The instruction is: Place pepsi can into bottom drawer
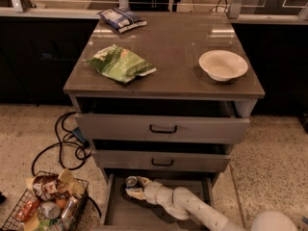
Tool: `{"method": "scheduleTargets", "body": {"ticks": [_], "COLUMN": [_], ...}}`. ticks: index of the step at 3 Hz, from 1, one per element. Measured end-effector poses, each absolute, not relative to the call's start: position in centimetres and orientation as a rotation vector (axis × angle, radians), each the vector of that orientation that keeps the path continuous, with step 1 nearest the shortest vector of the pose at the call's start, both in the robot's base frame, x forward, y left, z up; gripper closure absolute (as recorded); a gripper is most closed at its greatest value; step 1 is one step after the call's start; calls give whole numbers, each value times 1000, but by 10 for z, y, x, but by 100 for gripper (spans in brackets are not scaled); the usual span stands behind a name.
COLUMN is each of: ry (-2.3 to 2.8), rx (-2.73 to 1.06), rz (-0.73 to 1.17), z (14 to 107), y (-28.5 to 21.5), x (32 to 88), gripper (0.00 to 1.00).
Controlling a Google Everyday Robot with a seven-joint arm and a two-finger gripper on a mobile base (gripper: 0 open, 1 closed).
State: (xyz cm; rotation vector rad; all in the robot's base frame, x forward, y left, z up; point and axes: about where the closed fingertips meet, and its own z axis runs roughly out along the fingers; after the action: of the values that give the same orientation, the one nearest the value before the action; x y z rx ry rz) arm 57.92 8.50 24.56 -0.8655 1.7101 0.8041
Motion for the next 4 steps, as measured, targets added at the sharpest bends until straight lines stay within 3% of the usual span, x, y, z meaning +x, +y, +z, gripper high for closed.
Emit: {"method": "scheduleTargets", "body": {"ticks": [1, 2, 4], "ry": [1713, 1734, 1730], "rx": [-921, -949, -950], "rz": [872, 898, 903], "z": [222, 207, 208], "y": [92, 89, 93], "x": [573, 564, 563], "gripper": [100, 88, 41]}}
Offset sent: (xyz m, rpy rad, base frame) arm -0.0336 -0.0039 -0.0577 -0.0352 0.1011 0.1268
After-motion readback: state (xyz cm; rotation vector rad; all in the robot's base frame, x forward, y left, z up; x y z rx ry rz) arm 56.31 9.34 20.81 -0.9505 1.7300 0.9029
